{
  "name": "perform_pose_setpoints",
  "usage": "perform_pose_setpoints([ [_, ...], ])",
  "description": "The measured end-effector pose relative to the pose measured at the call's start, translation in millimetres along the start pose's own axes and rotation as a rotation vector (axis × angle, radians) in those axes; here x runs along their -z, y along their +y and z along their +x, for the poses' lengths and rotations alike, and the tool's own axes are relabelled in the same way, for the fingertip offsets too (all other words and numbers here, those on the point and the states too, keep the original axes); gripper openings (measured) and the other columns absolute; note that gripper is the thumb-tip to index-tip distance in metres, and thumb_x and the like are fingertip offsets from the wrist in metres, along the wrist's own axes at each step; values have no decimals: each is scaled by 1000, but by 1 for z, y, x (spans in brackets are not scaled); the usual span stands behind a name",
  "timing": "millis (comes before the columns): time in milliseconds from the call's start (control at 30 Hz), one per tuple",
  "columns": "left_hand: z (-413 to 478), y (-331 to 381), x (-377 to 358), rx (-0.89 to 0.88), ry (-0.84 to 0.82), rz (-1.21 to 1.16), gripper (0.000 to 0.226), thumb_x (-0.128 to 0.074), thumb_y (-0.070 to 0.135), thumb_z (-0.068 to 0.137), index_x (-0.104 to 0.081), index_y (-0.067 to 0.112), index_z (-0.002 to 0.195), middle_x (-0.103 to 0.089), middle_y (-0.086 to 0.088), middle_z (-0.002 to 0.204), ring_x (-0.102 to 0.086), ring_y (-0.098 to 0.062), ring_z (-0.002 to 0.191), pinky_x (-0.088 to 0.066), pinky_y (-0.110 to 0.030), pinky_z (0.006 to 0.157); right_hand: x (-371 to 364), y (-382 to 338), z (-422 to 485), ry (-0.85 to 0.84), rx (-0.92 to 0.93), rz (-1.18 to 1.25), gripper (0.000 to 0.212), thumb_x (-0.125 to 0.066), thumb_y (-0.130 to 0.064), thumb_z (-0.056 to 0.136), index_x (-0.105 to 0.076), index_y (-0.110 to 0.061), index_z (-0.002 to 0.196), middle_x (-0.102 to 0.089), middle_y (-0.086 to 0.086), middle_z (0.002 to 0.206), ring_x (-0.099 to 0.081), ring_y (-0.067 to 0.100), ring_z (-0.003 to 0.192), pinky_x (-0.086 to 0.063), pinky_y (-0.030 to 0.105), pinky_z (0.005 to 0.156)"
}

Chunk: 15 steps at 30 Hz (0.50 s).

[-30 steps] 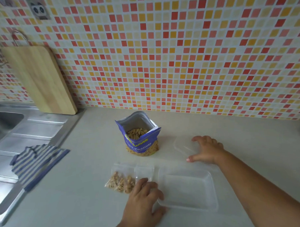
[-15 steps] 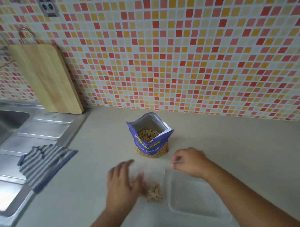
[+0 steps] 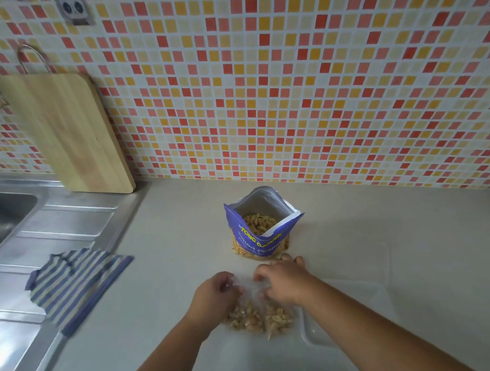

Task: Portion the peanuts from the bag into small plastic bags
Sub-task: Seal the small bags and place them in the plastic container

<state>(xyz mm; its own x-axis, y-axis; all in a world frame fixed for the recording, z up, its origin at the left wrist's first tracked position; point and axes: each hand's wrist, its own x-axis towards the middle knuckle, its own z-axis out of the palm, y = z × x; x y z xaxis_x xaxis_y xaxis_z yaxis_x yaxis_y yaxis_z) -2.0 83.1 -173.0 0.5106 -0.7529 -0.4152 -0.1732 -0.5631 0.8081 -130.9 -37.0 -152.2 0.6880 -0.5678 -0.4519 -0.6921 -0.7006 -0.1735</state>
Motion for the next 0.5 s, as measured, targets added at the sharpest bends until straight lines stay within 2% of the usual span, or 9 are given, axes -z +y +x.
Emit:
perform_pose_setpoints([
  [33,-3,-2,1,-32,-21,-23,5,-64,15,82,-62,16,79,-55,6,60,-48,-11,52,-40,-19,50,-1,-2,0,6,5,-6,34,-55,-46,85,-53,-39,119,-51,-3,133,-31,22,128,-24,42,99],
  [100,-5,-8,4,-93,-40,-66,10,-60,12,87,-59,20,81,-58,6,58,-47,-11,50,-40,-18,50,-3,-6,0,33,17,7,29,-53,-44,87,-57,-36,116,-52,-3,129,-31,22,128,-24,42,98],
  [300,-11,-10,14,-168,-6,-216,24,-56,9,91,-53,29,78,-59,-2,60,-50,-21,56,-43,-34,60,10,-14,-13,183,72,218,22,-53,-38,90,-60,-28,108,-61,-8,121,-43,16,123,-28,37,99],
  [400,-20,-2,20,-224,6,-257,16,-58,17,89,-53,30,80,-56,-4,62,-49,-21,57,-42,-35,60,16,-18,-26,223,70,456,19,-59,-31,88,-63,-24,105,-66,-4,112,-57,15,108,-43,28,94],
  [500,-32,14,19,-285,2,-288,16,-58,15,90,-52,28,81,-56,-9,63,-50,-21,54,-43,-34,57,23,-15,-44,264,68,619,12,-61,-26,87,-63,-22,99,-66,-4,92,-58,13,86,-47,25,82],
])
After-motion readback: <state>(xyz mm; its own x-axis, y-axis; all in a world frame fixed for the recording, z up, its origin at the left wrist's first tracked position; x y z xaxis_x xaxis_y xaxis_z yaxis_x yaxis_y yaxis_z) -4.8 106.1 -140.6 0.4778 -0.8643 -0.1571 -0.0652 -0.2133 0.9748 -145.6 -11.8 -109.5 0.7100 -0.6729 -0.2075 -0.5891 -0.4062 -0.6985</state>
